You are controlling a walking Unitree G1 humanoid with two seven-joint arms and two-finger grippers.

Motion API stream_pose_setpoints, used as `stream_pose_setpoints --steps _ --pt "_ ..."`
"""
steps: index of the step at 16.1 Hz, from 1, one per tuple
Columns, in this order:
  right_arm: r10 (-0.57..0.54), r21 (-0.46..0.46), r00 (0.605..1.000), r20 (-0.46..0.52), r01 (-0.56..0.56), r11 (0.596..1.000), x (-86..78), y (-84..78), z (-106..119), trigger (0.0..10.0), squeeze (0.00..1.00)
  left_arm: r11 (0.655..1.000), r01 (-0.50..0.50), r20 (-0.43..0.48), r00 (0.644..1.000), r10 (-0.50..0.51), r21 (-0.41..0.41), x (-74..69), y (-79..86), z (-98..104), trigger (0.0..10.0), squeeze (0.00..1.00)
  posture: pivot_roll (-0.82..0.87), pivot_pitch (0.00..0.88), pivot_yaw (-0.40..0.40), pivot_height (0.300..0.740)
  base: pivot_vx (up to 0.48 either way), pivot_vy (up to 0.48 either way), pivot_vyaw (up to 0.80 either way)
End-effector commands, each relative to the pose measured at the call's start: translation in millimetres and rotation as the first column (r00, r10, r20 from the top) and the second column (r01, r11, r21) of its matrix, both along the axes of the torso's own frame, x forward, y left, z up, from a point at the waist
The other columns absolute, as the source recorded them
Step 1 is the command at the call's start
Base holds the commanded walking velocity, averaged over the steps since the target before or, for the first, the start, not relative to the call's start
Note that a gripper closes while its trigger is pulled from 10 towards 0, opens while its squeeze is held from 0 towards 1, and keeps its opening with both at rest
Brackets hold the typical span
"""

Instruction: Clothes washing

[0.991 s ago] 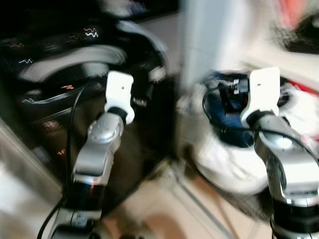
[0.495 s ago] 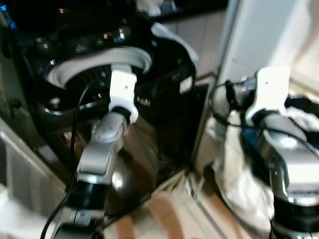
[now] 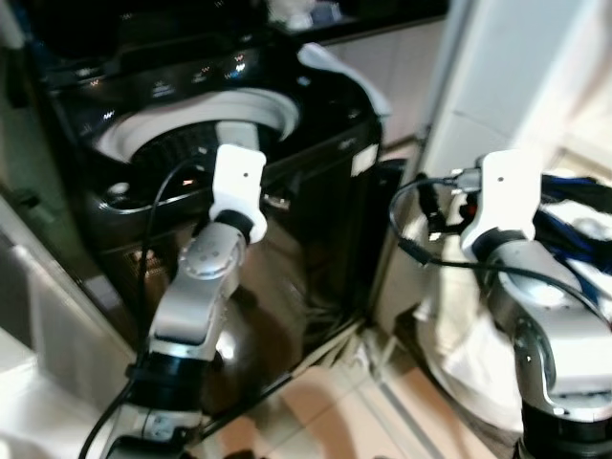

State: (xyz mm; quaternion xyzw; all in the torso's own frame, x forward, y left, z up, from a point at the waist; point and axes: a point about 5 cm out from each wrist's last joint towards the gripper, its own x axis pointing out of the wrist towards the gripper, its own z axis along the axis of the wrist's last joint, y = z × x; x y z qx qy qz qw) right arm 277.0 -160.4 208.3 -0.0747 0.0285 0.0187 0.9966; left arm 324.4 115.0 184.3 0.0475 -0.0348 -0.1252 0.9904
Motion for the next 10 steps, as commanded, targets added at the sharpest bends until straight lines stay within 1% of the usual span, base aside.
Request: stream_pose_setpoints --steps 1,2,3,4,5,6,8,10 --pt "0.000 -0.004 1.000 0.027 0.000 1.000 0.3 0.3 8.8 10.0 0.00 1.000 -0.009 0.009 1.000 0.009 -0.008 -1.5 1.7 3.5 10.0 0.00 -0.07 0.000 0.014 0.740 0.000 -0.379 0.00" --pt "0.008 -0.006 1.000 0.024 -0.008 1.000 2.1 0.5 9.2 10.0 0.00 1.000 -0.014 0.012 1.000 0.014 -0.005 -0.8 2.6 4.0 10.0 0.00 -0.07 0.000 0.013 0.740 0.000 -0.379 0.00" --pt "0.020 -0.028 1.000 0.017 -0.020 0.999 6.7 -0.8 10.3 10.0 0.00 0.999 -0.042 0.012 0.999 0.042 0.002 0.6 4.9 3.6 10.0 0.00 -0.06 0.000 0.017 0.740 0.000 0.000 0.00" --pt "0.020 -0.037 1.000 0.024 -0.019 0.999 9.9 -3.1 13.6 10.0 0.00 0.999 -0.042 0.006 0.999 0.042 -0.008 1.6 3.6 3.5 10.0 0.00 -0.07 0.000 0.013 0.740 0.000 0.000 0.00" --pt "0.011 -0.040 0.999 0.032 -0.010 0.999 11.3 -5.7 16.3 10.0 0.00 1.000 -0.027 0.012 1.000 0.027 0.016 1.2 0.8 2.4 10.0 0.00 -0.07 0.000 0.016 0.740 0.000 0.000 0.00" --pt "0.003 -0.038 0.999 0.037 -0.001 0.999 11.6 -7.3 17.7 10.0 0.00 1.000 -0.023 0.014 1.000 0.022 0.022 1.2 -0.3 3.0 10.0 0.00 -0.06 0.000 0.017 0.740 0.000 0.000 0.00" --pt "-0.016 -0.030 1.000 0.023 0.016 0.999 11.7 -6.8 13.5 10.0 0.00 1.000 -0.018 0.016 1.000 0.018 0.006 2.3 1.2 5.0 10.0 0.00 -0.06 0.000 0.021 0.740 0.000 0.000 0.00" --pt "-0.028 -0.025 1.000 0.002 0.028 0.999 12.0 -5.1 9.5 10.0 0.00 1.000 -0.029 -0.007 1.000 0.029 0.006 4.2 4.1 3.1 10.0 0.00 -0.06 0.000 0.028 0.740 0.000 0.000 0.00"
